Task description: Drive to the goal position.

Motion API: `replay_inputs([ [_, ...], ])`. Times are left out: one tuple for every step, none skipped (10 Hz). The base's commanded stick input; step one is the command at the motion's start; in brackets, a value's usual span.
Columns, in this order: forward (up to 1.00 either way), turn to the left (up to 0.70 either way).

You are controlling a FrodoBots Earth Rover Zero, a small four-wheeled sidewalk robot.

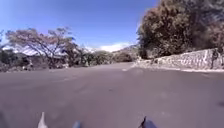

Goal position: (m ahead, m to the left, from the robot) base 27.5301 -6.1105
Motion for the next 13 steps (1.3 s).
replay_inputs([
  [0.85, 0.0],
  [0.85, 0.0],
  [0.85, 0.0],
  [0.85, 0.0],
  [0.85, 0.0],
  [0.85, 0.0],
  [0.85, 0.0],
  [0.85, 0.0],
  [0.85, 0.0],
  [0.85, 0.0],
  [0.85, 0.0],
  [0.85, 0.0],
  [0.85, 0.0],
])
